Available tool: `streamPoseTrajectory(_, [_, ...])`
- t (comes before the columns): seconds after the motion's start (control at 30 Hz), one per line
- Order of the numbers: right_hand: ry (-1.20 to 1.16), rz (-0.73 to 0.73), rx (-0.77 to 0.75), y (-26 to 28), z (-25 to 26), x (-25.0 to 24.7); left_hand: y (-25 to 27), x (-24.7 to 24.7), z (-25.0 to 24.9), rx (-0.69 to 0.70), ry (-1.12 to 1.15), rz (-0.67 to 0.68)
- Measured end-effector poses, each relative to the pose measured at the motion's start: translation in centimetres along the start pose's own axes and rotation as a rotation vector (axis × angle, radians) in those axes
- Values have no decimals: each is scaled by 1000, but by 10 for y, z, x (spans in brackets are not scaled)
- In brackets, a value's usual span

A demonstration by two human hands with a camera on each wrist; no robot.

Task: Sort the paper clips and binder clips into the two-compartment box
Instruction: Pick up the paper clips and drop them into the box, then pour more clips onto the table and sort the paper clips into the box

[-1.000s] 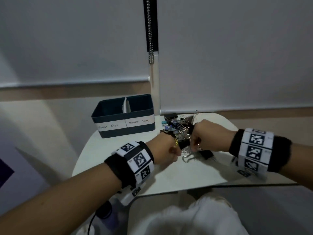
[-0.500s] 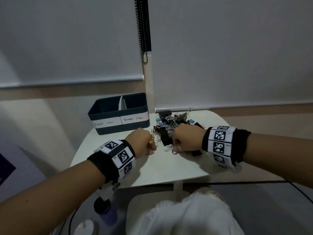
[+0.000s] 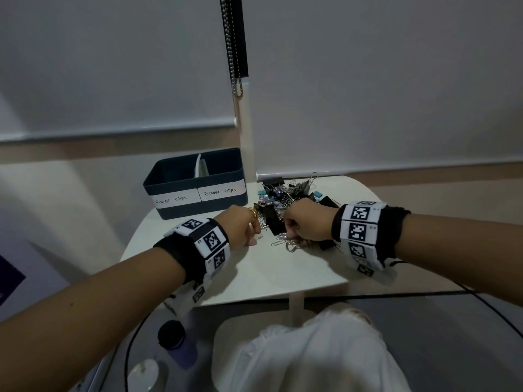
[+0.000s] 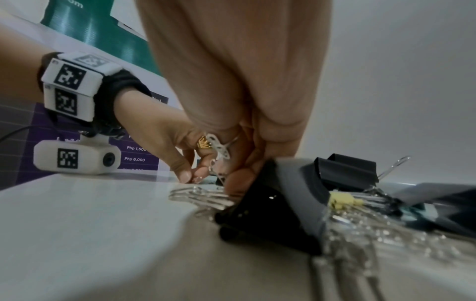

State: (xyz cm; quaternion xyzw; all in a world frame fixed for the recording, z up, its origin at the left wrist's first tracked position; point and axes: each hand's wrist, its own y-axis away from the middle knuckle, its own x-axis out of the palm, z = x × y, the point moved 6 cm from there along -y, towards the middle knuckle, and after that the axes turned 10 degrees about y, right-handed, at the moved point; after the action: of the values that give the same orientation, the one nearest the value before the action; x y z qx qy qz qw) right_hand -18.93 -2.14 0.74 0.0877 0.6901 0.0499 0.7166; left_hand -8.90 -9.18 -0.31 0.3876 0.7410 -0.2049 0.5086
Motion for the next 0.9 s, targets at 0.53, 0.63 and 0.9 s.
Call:
streamPoseTrajectory(0.53, [-99,-371,-131,-97,89,-116,22,-143,102,-326,201,-728])
streamPoseTrajectory(0.63, [-113,-387,-95,-144,107,-117,9,-151,122,-376,234,-800])
streamPoseTrajectory(0.9, [-68,-345,-196,-142,87,-111,3,-134,133,-229,140,-469])
